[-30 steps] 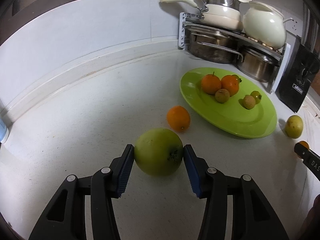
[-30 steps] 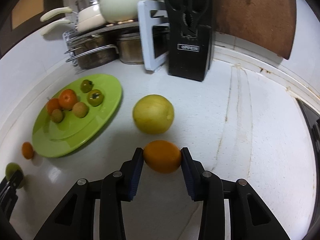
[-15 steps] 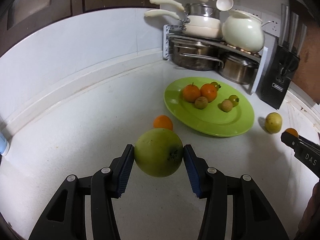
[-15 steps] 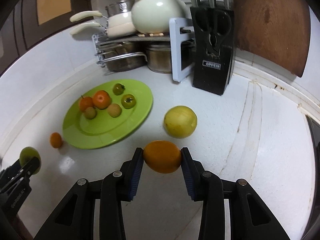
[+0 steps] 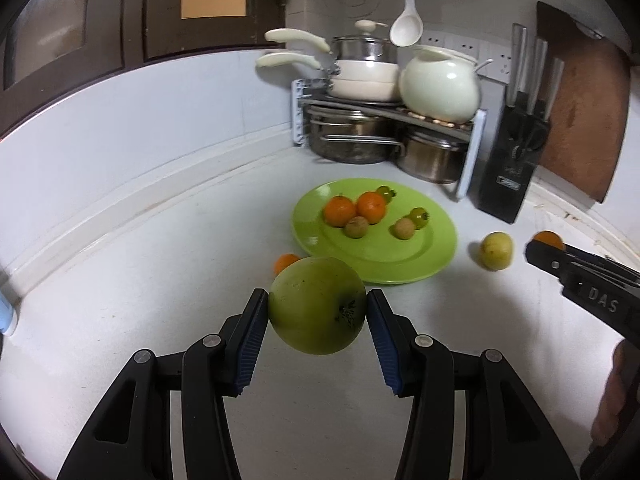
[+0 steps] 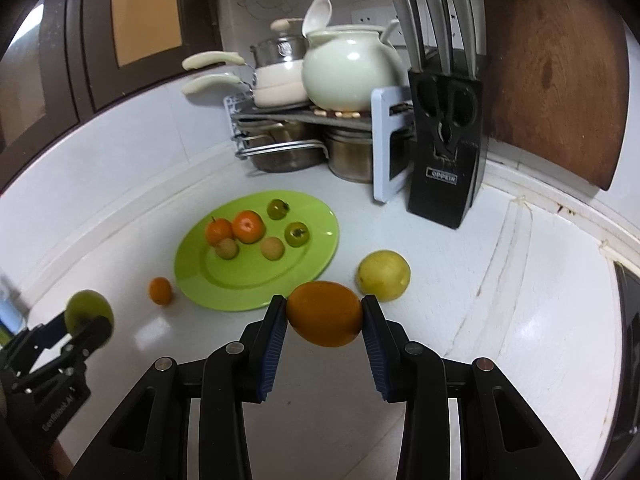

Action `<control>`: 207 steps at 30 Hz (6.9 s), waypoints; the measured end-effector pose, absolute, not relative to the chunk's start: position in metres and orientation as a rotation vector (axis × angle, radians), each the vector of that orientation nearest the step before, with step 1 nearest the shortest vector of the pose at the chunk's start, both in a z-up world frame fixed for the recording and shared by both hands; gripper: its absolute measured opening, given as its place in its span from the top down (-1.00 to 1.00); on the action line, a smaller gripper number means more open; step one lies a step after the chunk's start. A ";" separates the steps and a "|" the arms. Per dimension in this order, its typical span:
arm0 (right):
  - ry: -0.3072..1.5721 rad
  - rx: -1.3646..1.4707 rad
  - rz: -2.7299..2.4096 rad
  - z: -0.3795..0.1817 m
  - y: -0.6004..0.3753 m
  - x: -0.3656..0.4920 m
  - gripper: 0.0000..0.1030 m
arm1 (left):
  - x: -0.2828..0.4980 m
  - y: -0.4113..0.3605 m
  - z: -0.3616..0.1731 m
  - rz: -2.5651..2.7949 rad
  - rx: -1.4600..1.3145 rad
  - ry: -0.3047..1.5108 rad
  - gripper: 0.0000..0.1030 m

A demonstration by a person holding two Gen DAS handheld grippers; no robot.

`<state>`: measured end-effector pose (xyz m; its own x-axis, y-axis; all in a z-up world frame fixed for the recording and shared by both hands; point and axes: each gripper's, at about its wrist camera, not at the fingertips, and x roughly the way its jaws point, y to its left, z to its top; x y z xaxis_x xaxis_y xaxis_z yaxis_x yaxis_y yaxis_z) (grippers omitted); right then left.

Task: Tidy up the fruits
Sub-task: 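Carry the apple and orange onto the green plate and open both tools, then withdraw both open tools toward the loose orange and yellow pear, then grasp an orange with the left tool while the right tool grasps the yellow pear, then carry the orange and pear onto the green plate and open both tools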

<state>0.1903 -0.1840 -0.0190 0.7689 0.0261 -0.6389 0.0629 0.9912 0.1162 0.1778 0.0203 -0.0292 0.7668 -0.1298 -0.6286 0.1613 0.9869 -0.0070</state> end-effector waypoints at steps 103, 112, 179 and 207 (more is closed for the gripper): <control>0.647 0.123 -0.043 -0.012 -0.205 0.256 -0.29 | 0.248 0.005 -0.008 -0.117 -0.022 0.647 -0.48; 0.665 0.169 -0.151 -0.025 -0.217 0.257 -0.41 | 0.241 0.015 -0.023 0.037 0.009 0.629 -0.63; 0.849 0.183 -0.199 -0.087 -0.221 0.291 -0.04 | 0.295 0.023 -0.089 0.008 0.017 0.794 0.37; 0.704 0.124 -0.018 -0.019 -0.197 0.267 -0.04 | 0.260 0.013 -0.025 -0.152 0.055 0.657 0.37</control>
